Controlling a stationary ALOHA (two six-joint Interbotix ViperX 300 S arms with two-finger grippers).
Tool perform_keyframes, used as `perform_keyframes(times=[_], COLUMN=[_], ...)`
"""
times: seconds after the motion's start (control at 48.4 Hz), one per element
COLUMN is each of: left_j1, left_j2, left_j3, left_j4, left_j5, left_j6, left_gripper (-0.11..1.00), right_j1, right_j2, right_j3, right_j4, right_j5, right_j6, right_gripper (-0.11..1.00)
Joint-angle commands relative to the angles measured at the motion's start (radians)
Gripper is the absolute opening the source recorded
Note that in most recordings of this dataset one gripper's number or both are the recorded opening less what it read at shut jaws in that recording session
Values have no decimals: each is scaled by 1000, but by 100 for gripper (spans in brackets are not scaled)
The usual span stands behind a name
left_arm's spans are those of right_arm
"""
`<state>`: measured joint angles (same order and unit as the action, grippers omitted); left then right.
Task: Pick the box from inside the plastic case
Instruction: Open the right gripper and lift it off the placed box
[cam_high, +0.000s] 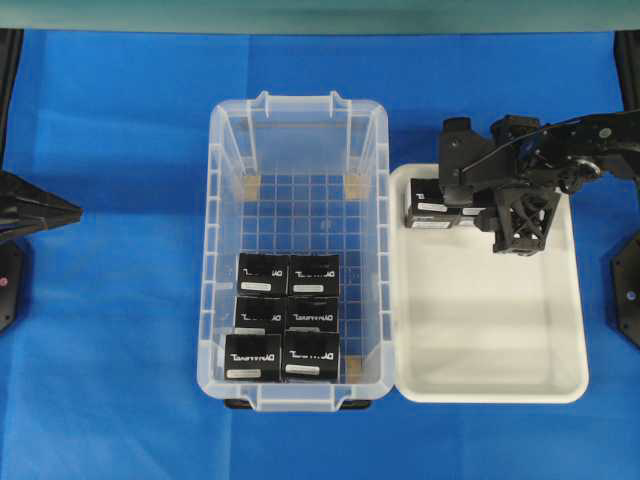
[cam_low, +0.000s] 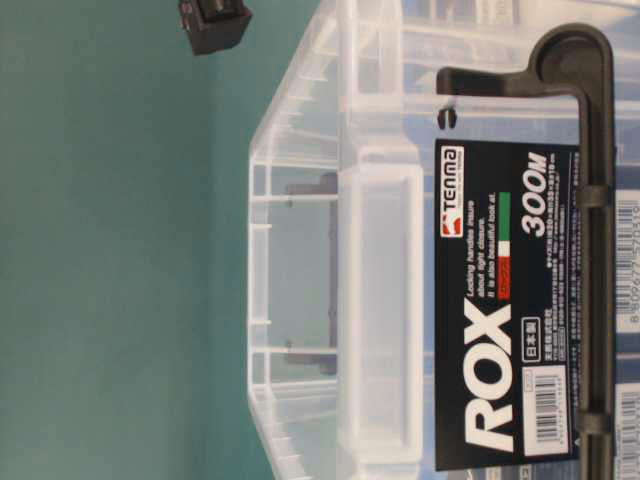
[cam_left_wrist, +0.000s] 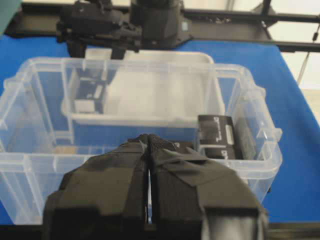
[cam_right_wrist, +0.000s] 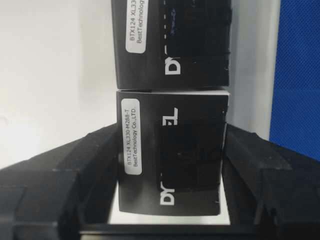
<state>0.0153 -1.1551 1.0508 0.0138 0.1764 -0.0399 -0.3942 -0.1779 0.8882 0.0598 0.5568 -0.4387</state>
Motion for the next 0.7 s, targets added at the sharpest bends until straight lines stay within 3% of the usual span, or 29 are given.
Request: perform_keyframes(times=[0.0,0.083,0.145,0.414,0.683], left_j1=[2,2,2,2,2], left_j2=[11,11,9,9,12], left_j3=[-26,-26,-26,-26,-25], left_j4=[2,2,2,2,2], left_j5=[-5,-5,-5,-5,-5], left_j6=[-2,-2,-2,0,0], left_gripper=[-2,-2,-2,-2,-2], right_j1=[0,3,5,5,3], right_j2=[3,3,3,-29,-195], right_j3=[-8,-9,-12,-57,-153], right_j4=[3,3,3,-2,0], right_j5=[-2,-5,-3,26,158], right_j6=[2,2,2,5,8], right_gripper=[70,89,97,96,96])
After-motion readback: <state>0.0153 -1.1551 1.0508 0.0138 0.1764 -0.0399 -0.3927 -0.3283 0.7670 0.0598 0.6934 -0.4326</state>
